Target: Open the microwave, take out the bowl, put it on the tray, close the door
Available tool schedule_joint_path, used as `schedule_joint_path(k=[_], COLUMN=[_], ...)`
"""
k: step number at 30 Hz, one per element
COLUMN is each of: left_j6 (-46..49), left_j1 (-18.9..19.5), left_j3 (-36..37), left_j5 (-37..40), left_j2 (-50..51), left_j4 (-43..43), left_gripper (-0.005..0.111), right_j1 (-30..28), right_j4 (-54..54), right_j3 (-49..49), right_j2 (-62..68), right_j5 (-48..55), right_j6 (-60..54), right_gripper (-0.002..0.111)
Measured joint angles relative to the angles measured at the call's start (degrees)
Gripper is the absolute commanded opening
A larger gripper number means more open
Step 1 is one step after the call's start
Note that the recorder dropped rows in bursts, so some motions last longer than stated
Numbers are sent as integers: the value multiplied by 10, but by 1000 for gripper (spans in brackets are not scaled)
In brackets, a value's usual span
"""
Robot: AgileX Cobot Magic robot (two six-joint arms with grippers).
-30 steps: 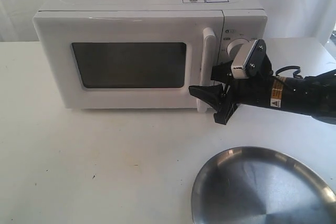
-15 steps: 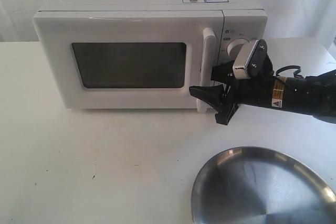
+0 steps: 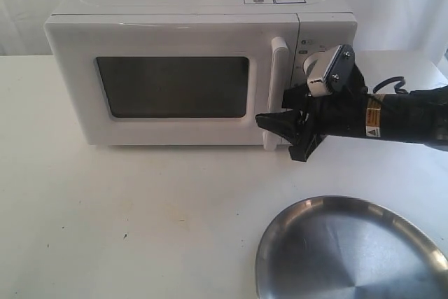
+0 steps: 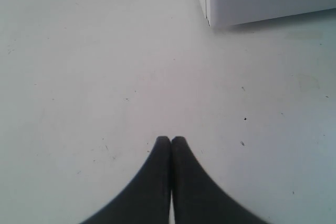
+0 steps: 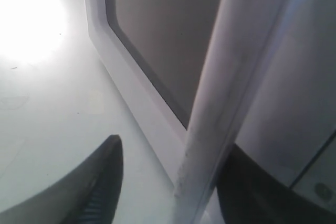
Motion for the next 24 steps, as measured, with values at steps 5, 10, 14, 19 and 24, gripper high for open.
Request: schedule_joint_path(k=[5, 10, 14, 19, 24], left_j6=[0, 0, 0, 0, 0], left_j1=[0, 0, 0, 0, 0], left_j3=[0, 0, 0, 0, 0], left_j5=[0, 0, 0, 0, 0], left_j2=[0, 0, 0, 0, 0], left_j4=[0, 0, 0, 0, 0], left_gripper=[0, 0, 0, 0, 0], right_j1=[0, -3, -7, -64, -132], right_j4=[-29, -38, -37, -94, -148], right_j3=[-3, -5, -5, -5, -5], right_j2=[-32, -39, -45, -56, -55], right_j5=[48, 56, 74, -33, -126], right_j6=[2, -23, -36, -37, -29], right_gripper=[0, 0, 0, 0, 0])
